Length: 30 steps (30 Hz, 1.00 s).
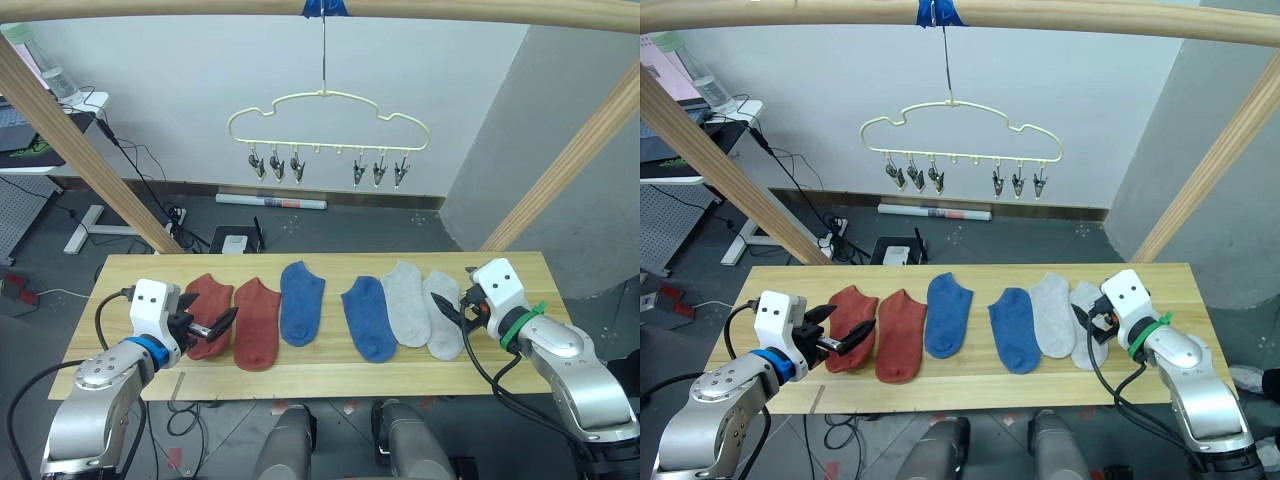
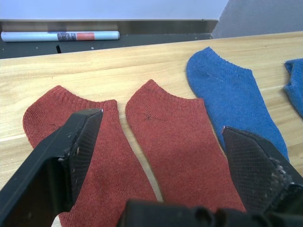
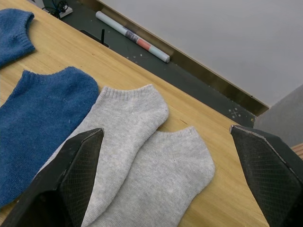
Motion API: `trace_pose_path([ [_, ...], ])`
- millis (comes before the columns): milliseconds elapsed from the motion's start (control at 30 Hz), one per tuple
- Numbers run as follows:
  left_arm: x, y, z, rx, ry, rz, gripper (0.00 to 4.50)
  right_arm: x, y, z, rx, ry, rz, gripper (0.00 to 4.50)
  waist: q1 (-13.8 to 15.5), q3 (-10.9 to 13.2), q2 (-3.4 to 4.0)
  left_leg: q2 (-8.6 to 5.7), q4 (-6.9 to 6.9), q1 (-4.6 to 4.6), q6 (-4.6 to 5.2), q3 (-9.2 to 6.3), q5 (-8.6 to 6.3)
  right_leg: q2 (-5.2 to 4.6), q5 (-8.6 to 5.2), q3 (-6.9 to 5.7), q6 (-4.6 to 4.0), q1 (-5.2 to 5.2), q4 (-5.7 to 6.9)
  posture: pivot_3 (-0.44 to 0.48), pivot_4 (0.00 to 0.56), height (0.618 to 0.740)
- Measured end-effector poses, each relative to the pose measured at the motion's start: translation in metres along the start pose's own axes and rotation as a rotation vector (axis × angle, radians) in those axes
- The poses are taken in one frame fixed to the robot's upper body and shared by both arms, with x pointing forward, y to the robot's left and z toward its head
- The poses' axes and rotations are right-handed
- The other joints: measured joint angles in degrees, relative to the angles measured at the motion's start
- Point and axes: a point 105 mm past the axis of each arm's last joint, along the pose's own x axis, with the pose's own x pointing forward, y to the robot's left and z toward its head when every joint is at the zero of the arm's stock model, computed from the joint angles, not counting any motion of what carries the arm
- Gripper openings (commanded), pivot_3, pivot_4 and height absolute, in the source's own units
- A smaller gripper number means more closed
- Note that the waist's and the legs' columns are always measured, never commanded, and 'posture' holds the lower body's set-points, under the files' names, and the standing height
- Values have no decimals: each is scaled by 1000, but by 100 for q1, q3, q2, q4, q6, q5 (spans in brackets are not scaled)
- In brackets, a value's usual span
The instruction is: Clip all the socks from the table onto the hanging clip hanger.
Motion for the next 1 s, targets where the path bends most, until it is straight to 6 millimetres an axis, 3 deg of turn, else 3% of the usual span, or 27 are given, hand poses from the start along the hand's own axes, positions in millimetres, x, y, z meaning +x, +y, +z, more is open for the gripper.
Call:
trace_pose_path([
  [233,-9,3,20,24,-62,-15,4477,-2,-4,18,-1,-57,76,4500,-6,110,-7,1,3,-3,3,-1,2,0,5,0,-7,-1,1,30,315,740],
  [467,-16,6,70,-25,-253,-2,4477,-1,1,52,25,-191,177,4500,-6,231,-14,1,6,-12,2,-1,2,0,18,-3,-27,-7,4,28,330,740],
  [733,-13,7,102,-18,-351,28,4477,-8,8,89,-16,-334,250,4500,-10,268,-17,0,5,-14,1,1,2,1,23,-5,-35,-10,3,20,339,740],
  [800,-10,11,115,-11,-386,52,4477,-8,15,105,-12,-401,279,4500,-12,287,-21,1,6,-13,1,0,3,2,23,-5,-35,-11,6,18,343,740],
  [933,2,14,148,16,-492,79,4477,-16,37,157,-26,-611,375,4500,-22,334,-25,1,8,-11,-5,0,8,6,24,-6,-33,-10,12,-4,346,740],
  [1000,11,11,150,5,-506,69,4477,-19,42,171,-28,-665,393,4500,-38,339,-33,-1,8,-13,-6,2,8,5,26,-5,-35,-10,9,-9,347,740],
])
